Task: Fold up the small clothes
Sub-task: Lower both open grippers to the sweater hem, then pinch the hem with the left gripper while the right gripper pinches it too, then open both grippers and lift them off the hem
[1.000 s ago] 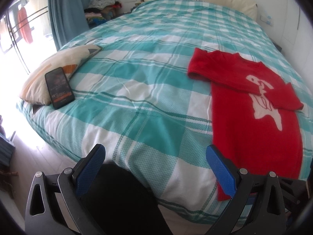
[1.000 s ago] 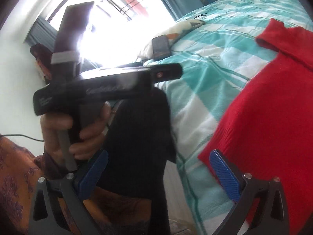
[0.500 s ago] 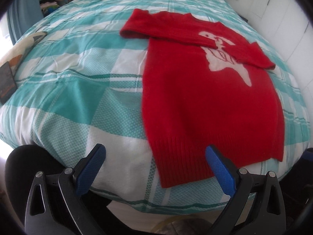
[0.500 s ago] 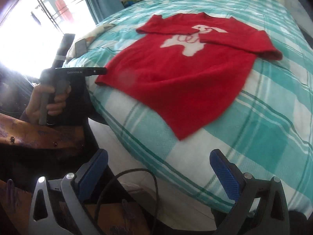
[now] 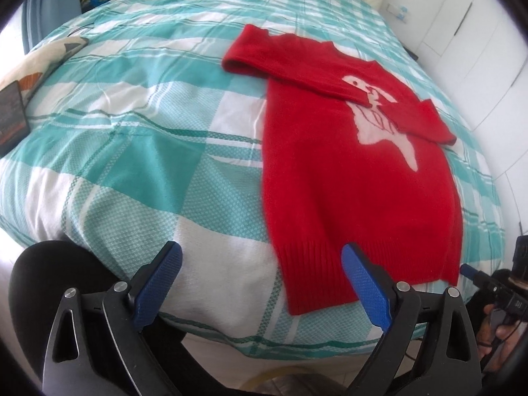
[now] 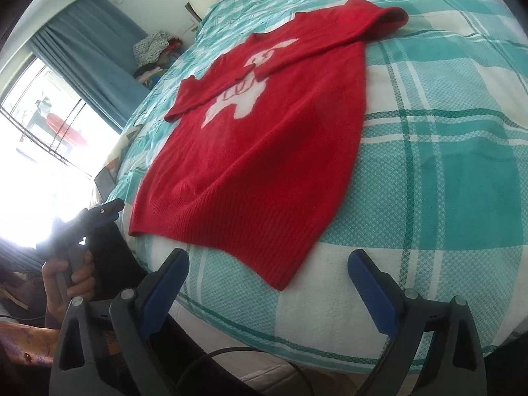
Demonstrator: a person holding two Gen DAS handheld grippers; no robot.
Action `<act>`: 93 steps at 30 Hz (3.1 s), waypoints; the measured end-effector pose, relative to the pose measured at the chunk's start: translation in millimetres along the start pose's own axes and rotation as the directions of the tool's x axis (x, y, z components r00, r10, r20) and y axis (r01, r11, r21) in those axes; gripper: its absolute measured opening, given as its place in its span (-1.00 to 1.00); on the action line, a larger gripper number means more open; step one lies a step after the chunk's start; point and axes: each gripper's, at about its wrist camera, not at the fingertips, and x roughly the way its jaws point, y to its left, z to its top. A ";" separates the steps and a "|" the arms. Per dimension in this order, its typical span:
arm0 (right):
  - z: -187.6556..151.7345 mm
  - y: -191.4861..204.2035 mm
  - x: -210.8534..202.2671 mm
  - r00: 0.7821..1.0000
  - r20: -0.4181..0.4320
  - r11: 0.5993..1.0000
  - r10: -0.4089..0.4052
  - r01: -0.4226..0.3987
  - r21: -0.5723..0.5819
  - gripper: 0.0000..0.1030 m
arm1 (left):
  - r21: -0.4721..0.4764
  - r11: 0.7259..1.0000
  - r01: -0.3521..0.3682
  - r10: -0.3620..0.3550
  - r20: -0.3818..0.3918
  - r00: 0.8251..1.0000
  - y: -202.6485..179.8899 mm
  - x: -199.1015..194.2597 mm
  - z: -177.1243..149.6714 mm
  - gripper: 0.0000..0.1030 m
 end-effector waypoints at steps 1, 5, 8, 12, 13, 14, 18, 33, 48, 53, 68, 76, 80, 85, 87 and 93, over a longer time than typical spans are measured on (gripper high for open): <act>-0.7 -2.3 -0.9 1.000 0.009 1.000 0.012 -0.012 0.012 0.88 | 0.015 1.000 0.003 -0.003 -0.015 1.000 -4.2 5.0 -0.7 0.56; -2.5 -6.2 4.7 0.998 0.039 0.999 0.041 -0.042 0.031 0.86 | 0.023 1.000 0.016 -0.015 -0.056 0.998 -11.9 19.3 -5.2 0.00; -1.1 0.3 15.1 0.999 0.020 1.000 0.028 -0.028 0.004 0.32 | 0.046 0.997 0.061 -0.057 -0.080 0.995 -20.6 21.7 -8.2 -0.85; 0.5 5.6 17.8 0.997 -0.026 0.995 -0.073 0.072 -0.066 -0.92 | 0.088 0.996 0.034 -0.029 -0.061 0.998 -22.1 11.1 -10.2 -0.93; -0.2 3.2 10.3 0.992 -0.024 0.990 -0.124 0.122 -0.071 -0.93 | 0.087 0.996 0.027 -0.023 -0.052 0.998 -18.2 5.5 -9.9 -0.93; -2.0 1.8 -0.5 0.983 -0.016 0.980 -0.184 0.182 -0.084 -0.93 | 0.093 0.995 0.019 -0.015 -0.045 0.999 -15.7 0.8 -10.1 -0.94; -10.1 -11.7 -24.8 0.955 -0.014 0.953 -0.295 0.293 -0.078 -0.94 | 0.155 0.987 -0.044 0.055 -0.065 0.996 -24.7 10.0 -15.8 -0.94; -17.8 -20.5 2.2 0.925 -0.005 0.920 -0.379 0.376 -0.109 -0.93 | 0.181 0.974 -0.135 0.141 -0.019 0.990 -34.9 23.3 -26.7 -0.85; -25.9 -19.2 -24.8 0.922 -0.004 0.918 -0.388 0.386 -0.088 -0.02 | 0.090 0.987 -0.131 0.125 0.064 0.990 -24.6 -11.9 -24.5 0.51; -26.0 -24.4 -37.9 0.910 0.012 0.908 -0.414 0.414 -0.060 -0.02 | 0.081 0.988 -0.129 0.116 0.143 0.983 -28.2 -33.4 -11.8 0.63; -12.0 -17.4 -57.6 0.861 0.104 0.854 -0.498 0.507 -0.114 -0.02 | -0.001 0.997 -0.072 0.070 0.283 0.957 -39.7 -25.3 54.2 0.80; 3.2 -18.4 -69.6 0.809 0.200 0.808 -0.553 0.579 -0.109 -0.02 | 0.000 0.983 -0.184 0.171 0.373 0.912 -35.0 10.7 41.2 0.83; 7.7 -17.8 -70.5 0.774 0.289 0.786 -0.564 0.610 -0.101 -0.02 | 0.012 0.983 -0.184 0.167 0.363 0.917 -35.7 12.9 42.0 0.83; 7.2 -20.6 -66.3 0.743 0.395 0.789 -0.540 0.610 -0.069 -0.02 | 0.027 0.978 -0.209 0.182 0.388 0.904 -40.2 11.2 41.1 0.84; 6.5 -19.4 -65.1 0.730 0.427 0.790 -0.533 0.610 -0.058 -0.02 | 0.034 0.977 -0.213 0.185 0.377 0.908 -41.5 14.1 40.4 0.84; 2.7 -11.9 -62.4 0.718 0.476 0.788 -0.508 0.611 -0.081 0.04 | 0.035 0.976 -0.213 0.185 0.370 0.910 -42.2 16.7 40.3 0.84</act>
